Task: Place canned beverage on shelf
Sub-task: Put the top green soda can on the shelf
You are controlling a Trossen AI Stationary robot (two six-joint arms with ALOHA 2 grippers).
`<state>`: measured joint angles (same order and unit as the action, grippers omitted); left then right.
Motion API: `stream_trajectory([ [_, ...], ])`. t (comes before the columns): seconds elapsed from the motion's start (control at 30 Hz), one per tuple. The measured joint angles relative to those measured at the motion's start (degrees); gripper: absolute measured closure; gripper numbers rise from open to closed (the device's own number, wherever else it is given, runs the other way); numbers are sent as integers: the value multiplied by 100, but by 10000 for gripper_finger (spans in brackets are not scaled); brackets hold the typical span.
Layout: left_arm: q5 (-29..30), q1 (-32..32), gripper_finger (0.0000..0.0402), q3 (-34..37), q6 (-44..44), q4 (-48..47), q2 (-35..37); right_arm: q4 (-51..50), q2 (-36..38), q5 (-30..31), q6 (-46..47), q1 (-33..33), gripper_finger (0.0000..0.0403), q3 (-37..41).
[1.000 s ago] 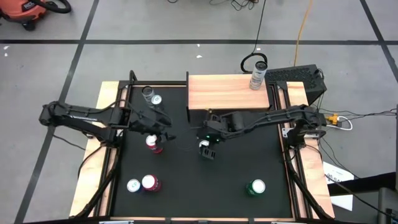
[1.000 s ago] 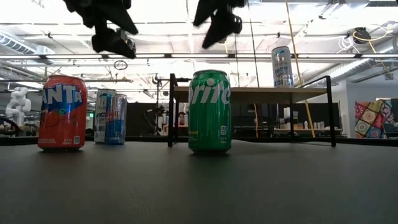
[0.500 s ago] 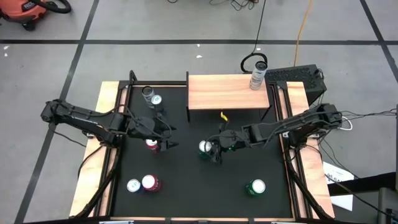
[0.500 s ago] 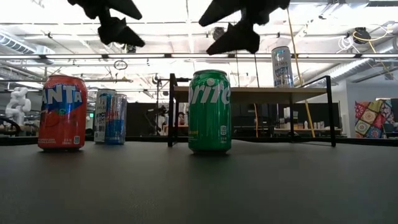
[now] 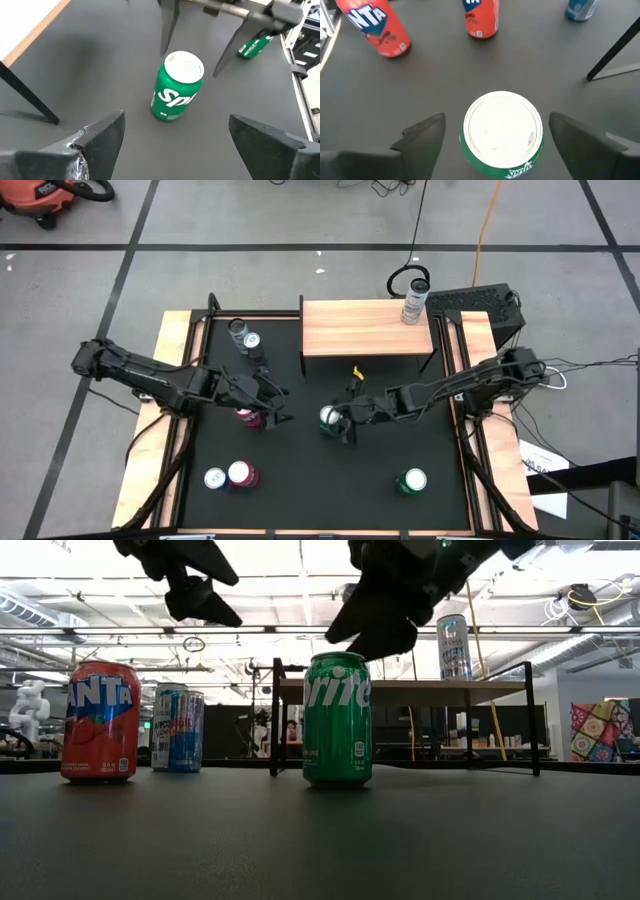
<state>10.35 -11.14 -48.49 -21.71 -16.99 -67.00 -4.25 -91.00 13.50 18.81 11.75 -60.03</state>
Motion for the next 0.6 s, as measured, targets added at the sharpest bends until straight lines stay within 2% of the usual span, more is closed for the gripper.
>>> stream_trajectory([
  [0.13,13,0,46,-1,-27,31,1,27,-159,9,77,-6,31,-2],
  [0.27,40,0,46,0,-29,28,0,8,-302,-9,317,-82,28,-2],
  [0.4,121,2,46,-1,-43,26,0,18,-400,-36,536,-155,47,-4],
  [0.6,334,53,46,-1,-41,26,0,-53,-347,-33,559,-208,99,-9],
])
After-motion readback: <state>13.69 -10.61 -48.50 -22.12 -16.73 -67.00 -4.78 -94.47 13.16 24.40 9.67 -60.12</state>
